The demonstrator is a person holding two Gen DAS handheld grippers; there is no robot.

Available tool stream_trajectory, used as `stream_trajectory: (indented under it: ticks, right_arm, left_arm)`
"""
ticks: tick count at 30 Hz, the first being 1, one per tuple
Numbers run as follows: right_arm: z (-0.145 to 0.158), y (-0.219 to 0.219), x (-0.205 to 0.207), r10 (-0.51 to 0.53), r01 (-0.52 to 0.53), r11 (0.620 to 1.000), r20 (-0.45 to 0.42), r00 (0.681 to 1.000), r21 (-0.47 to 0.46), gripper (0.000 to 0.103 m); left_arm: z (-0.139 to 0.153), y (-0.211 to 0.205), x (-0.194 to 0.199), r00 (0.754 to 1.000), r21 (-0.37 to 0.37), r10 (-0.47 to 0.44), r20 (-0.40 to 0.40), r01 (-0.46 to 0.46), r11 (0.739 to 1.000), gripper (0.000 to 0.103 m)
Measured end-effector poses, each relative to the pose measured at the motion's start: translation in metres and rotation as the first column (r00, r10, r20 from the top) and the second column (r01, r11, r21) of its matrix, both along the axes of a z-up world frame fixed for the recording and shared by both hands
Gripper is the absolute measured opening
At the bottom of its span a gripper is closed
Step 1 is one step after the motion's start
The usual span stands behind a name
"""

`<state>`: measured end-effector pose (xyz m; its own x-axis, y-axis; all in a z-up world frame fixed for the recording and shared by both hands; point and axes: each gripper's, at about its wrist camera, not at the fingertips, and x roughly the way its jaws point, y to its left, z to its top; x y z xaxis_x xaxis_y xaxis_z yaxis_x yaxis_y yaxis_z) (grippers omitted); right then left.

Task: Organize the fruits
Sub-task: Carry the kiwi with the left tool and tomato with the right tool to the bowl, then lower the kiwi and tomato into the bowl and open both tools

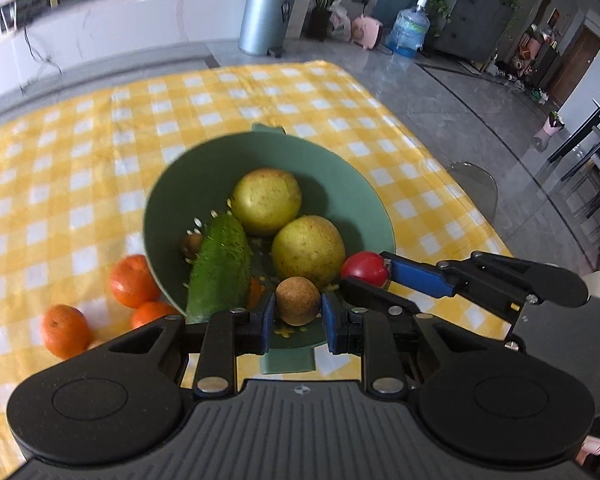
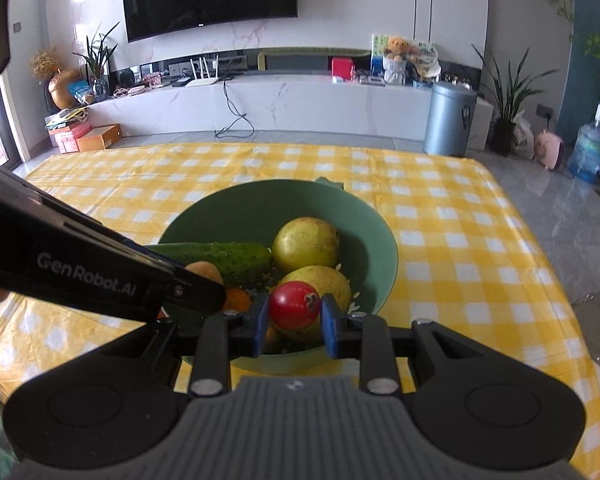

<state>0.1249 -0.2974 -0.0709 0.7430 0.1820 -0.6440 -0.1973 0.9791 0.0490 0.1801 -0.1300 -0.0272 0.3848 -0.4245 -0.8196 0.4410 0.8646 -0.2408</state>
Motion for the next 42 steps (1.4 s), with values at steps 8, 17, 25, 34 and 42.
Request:
stream_trajectory:
  ticks: [8, 17, 25, 34, 42]
  right_arm:
    - [-0.009, 0.003, 0.007, 0.013, -0.013, 1.0, -0.052, 0.999, -0.002, 0.024]
    - [-0.012, 0.014, 0.008, 0.04, -0.043, 0.997, -0.054, 0.998, -0.058, 0.024]
    - [-0.01, 0.012, 0.004, 0.035, -0.036, 0.999, -0.04, 0.999, -0.034, 0.027]
    - [-0.008, 0.009, 0.001, 0.024, -0.025, 0.999, -0.025, 0.999, -0.031, 0.04]
    - [-0.006, 0.006, 0.0, 0.019, -0.019, 1.0, -0.017, 1.0, -0.016, 0.046]
  left_arm:
    - [-0.006, -0.007, 0.008, 0.999, 0.015, -0.026, -0.023, 0.026, 1.0, 0.028]
    - [-0.005, -0.016, 0.006, 0.999, 0.072, -0.047, 0.001, 0.046, 0.996, 0.028]
    - [-0.001, -0.019, 0.007, 0.998, 0.099, -0.065, 0.011, 0.064, 0.993, 0.028]
    - [0.001, -0.027, 0.016, 0.996, 0.156, -0.089, -0.007, 0.089, 0.984, 0.028]
    - [-0.004, -0.031, 0.021, 0.995, 0.176, -0.089, -0.033, 0.093, 0.98, 0.028]
